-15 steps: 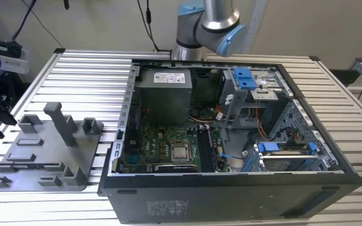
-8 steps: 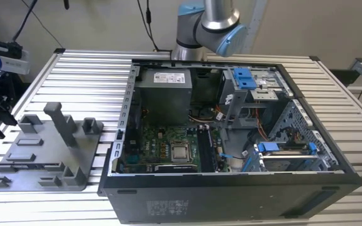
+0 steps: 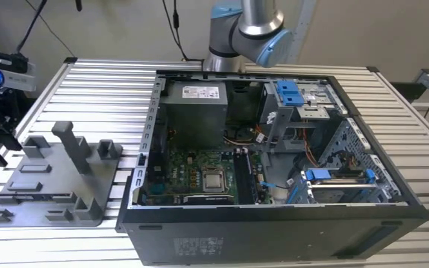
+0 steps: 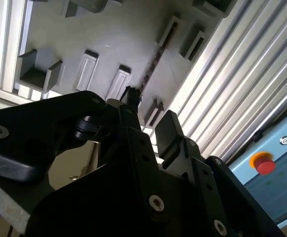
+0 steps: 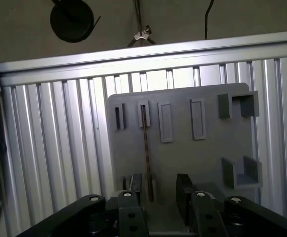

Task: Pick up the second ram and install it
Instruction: 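Pick up the second ram and move it above second insertion slot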

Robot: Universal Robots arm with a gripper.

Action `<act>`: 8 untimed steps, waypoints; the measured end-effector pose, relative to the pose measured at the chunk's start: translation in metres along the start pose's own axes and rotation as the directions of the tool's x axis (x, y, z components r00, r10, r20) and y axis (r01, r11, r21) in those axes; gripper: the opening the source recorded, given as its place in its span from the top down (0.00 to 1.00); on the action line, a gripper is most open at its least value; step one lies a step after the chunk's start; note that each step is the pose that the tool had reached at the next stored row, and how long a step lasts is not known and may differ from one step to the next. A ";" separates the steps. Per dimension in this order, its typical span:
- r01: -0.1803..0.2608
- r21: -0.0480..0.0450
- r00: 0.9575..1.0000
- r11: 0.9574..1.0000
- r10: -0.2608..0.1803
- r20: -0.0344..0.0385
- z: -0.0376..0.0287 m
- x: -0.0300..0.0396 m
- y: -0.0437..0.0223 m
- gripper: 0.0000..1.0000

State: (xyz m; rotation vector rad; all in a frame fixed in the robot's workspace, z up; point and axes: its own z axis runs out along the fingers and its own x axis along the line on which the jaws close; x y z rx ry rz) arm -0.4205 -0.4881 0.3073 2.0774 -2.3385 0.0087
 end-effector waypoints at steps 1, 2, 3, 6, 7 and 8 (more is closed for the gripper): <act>0.000 0.000 1.000 1.000 0.000 0.000 0.0018 0.0000 0.0002 0.58; 0.000 0.001 1.000 1.000 0.000 0.000 0.0035 0.0000 0.0003 0.58; 0.000 0.002 1.000 1.000 0.000 0.000 0.0051 0.0000 0.0004 0.58; 0.000 0.002 1.000 1.000 0.000 0.000 0.0085 0.0000 0.0005 0.58; 0.000 0.002 1.000 1.000 0.000 0.000 0.0094 -0.0001 0.0005 0.58; 0.000 0.002 1.000 1.000 0.000 0.000 0.0103 -0.0001 0.0005 0.58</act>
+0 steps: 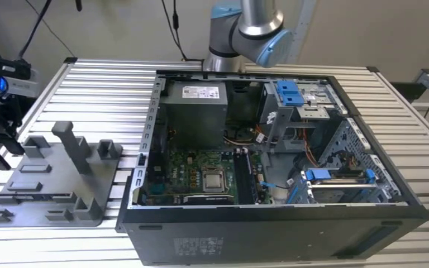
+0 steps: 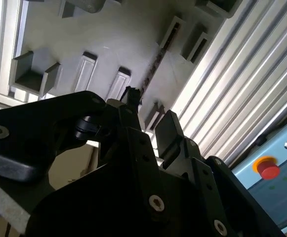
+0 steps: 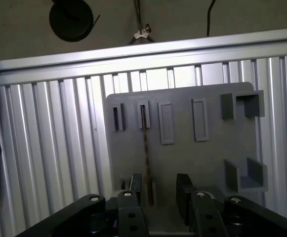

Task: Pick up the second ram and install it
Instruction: 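Pick up the second ram and move it above second insertion slot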

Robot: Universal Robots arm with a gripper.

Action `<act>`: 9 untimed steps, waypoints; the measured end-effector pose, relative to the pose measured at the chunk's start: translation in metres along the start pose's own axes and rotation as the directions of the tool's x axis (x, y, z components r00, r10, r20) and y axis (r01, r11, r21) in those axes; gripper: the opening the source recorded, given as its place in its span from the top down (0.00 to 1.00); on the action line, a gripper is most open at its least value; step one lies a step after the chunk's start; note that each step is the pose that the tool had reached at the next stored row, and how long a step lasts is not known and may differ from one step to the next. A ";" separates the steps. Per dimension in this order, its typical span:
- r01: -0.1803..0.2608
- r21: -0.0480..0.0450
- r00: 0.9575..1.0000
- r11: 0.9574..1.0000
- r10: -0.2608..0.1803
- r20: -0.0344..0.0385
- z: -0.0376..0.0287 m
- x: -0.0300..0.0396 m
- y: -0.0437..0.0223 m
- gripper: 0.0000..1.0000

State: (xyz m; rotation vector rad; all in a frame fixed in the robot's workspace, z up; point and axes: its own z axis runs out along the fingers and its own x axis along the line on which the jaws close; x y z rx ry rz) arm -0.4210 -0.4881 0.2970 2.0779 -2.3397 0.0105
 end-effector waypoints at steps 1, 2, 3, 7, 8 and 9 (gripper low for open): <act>0.000 0.000 1.000 1.000 0.000 0.000 0.0008 0.0000 0.0000 0.58; 0.000 0.000 1.000 1.000 0.000 0.000 0.0016 0.0000 0.0000 0.58; 0.000 0.000 1.000 1.000 0.000 0.000 0.0023 -0.0001 0.0000 0.58; 0.000 0.000 1.000 1.000 0.000 0.000 0.0050 -0.0002 0.0000 0.58; 0.000 0.000 1.000 1.000 0.000 0.000 0.0057 -0.0002 0.0000 0.58; 0.000 0.000 1.000 1.000 0.000 0.000 0.0063 -0.0002 0.0000 0.58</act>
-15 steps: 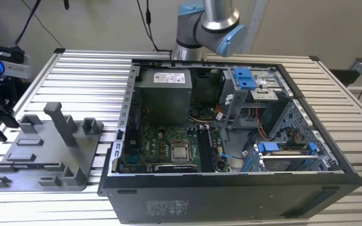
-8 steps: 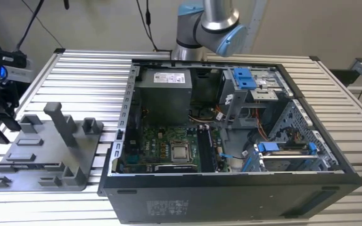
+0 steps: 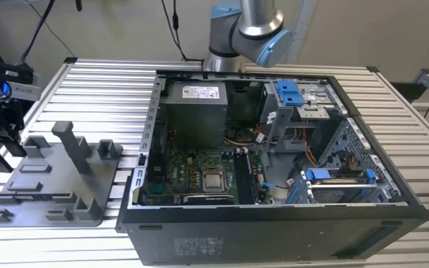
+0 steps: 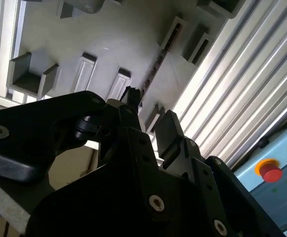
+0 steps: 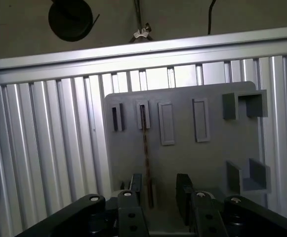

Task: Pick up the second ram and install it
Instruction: 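Pick up the second ram and move it above second insertion slot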

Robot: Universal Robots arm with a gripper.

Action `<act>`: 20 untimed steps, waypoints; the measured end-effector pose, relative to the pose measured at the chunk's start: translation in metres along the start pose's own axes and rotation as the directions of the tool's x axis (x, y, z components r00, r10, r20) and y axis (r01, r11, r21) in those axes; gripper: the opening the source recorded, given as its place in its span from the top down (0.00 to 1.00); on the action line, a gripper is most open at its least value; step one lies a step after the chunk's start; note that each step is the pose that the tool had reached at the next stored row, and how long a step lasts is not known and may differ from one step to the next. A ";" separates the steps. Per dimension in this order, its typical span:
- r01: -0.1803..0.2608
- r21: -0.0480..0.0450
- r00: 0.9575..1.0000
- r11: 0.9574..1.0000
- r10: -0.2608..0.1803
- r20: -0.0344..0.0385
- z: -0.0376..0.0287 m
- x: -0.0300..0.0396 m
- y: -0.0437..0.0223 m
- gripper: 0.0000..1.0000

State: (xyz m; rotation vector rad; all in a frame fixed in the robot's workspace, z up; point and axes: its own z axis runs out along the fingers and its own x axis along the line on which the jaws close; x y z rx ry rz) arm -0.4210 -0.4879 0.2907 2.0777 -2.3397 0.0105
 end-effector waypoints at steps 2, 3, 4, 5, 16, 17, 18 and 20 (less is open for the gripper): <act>0.000 0.000 1.000 1.000 0.000 0.000 0.0013 -0.0001 0.0000 0.58; 0.000 0.000 1.000 1.000 0.000 0.000 0.0020 -0.0002 0.0000 0.58; 0.000 0.000 1.000 1.000 0.000 0.000 0.0026 -0.0002 0.0000 0.58; 0.000 0.000 1.000 1.000 0.000 0.000 0.0033 -0.0002 0.0000 0.58; 0.000 0.000 1.000 1.000 0.000 0.000 0.0104 -0.0006 0.0000 0.58; 0.000 0.000 1.000 1.000 0.000 0.000 0.0110 -0.0007 0.0000 0.58; 0.000 0.000 1.000 1.000 0.000 0.000 0.0116 -0.0007 0.0000 0.58; 0.000 0.000 1.000 1.000 0.000 0.000 0.0130 -0.0008 0.0000 0.58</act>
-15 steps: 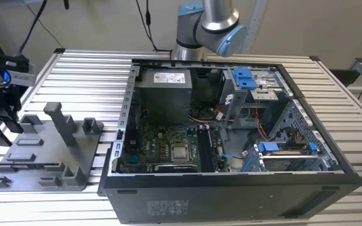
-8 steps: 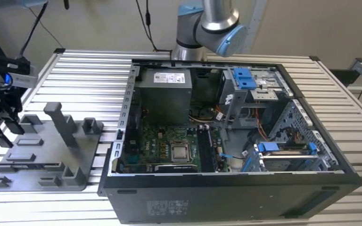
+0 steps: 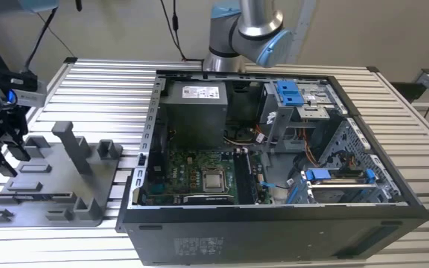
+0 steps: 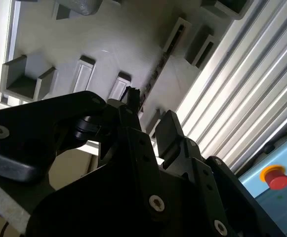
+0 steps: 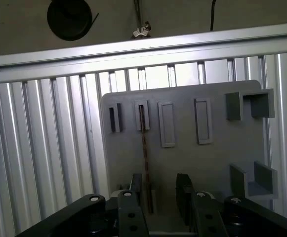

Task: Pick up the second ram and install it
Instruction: 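Pick up the second ram and move it above second insertion slot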

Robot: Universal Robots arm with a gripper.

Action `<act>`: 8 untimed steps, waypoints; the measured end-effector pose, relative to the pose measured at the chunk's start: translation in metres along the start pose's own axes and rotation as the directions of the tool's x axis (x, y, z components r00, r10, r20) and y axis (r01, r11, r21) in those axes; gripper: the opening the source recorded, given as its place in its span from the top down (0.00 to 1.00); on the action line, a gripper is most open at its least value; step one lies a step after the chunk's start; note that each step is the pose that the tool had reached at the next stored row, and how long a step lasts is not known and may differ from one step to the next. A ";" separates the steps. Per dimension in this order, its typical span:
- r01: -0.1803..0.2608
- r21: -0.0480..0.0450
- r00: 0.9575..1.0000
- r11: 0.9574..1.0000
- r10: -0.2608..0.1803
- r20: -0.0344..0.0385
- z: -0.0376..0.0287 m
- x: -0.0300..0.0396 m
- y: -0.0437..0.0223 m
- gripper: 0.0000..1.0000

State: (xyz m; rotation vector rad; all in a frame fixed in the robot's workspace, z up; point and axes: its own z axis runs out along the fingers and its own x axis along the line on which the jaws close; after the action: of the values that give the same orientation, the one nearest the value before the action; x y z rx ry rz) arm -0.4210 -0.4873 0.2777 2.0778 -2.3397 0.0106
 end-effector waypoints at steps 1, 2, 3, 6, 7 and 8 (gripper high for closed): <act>0.000 0.000 1.000 1.000 0.000 0.000 0.0006 0.0000 0.0000 0.58; 0.000 0.000 1.000 1.000 0.000 0.000 0.0009 0.0000 0.0000 0.58; 0.000 0.000 1.000 1.000 0.000 0.000 0.0009 0.0000 0.0000 0.58; 0.000 0.000 1.000 1.000 0.000 0.000 0.0012 -0.0001 0.0000 0.58; 0.000 0.000 1.000 1.000 0.000 0.000 0.0012 0.0000 0.0000 0.58; 0.000 0.000 1.000 1.000 0.000 0.000 0.0012 -0.0001 0.0000 0.58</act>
State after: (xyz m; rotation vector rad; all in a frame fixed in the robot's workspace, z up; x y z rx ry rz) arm -0.4210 -0.4872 0.2765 2.0777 -2.3396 0.0107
